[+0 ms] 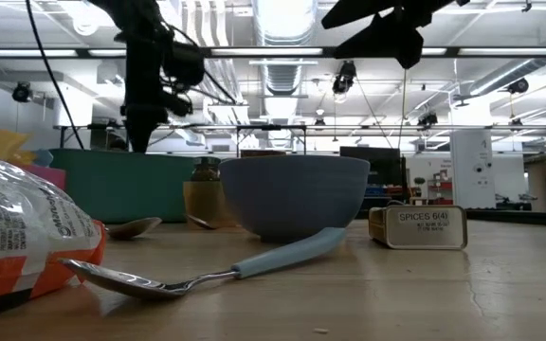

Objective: Pick & Place Food Item
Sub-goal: Put the black spoon into the green bin

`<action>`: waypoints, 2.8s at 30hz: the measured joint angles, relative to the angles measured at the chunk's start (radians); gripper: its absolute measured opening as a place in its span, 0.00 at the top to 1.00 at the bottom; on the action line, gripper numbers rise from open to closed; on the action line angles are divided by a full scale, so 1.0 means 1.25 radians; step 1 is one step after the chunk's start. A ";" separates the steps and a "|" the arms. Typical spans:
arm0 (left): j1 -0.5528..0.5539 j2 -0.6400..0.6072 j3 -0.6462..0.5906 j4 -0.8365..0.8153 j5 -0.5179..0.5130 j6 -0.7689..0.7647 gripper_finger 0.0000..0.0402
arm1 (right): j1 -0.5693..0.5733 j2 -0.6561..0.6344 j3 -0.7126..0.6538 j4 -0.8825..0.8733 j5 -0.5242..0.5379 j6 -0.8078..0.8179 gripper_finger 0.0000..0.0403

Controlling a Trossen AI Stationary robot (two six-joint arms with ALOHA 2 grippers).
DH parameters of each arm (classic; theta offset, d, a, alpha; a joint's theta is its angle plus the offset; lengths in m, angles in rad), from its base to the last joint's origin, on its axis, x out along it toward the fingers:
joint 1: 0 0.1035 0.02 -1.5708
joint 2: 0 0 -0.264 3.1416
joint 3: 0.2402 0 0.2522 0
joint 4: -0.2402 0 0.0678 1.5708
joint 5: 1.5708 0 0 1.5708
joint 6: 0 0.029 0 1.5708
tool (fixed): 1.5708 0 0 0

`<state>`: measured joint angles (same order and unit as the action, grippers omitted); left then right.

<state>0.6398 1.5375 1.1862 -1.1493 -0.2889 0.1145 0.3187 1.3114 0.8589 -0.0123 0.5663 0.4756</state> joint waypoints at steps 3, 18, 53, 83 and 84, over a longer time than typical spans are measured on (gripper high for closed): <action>0.017 0.029 0.000 -0.018 -0.010 0.027 0.97 | -0.001 -0.002 -0.005 0.003 0.000 0.000 0.34; 0.041 0.152 0.000 -0.085 0.051 0.055 0.97 | 0.000 0.020 0.014 0.015 0.001 -0.025 0.34; 0.045 0.203 -0.025 -0.083 0.101 0.268 0.97 | -0.001 0.021 0.014 0.014 0.001 -0.032 0.34; 0.045 0.203 -0.025 -0.056 0.125 0.238 0.91 | 0.000 0.021 0.014 0.014 0.001 -0.031 0.34; 0.045 0.203 -0.025 -0.056 0.125 0.238 0.91 | 0.000 0.021 0.014 0.014 0.001 -0.031 0.34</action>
<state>0.6956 1.7916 1.1553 -1.2194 -0.1331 0.4122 0.3181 1.3373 0.8761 0.0055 0.5678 0.4368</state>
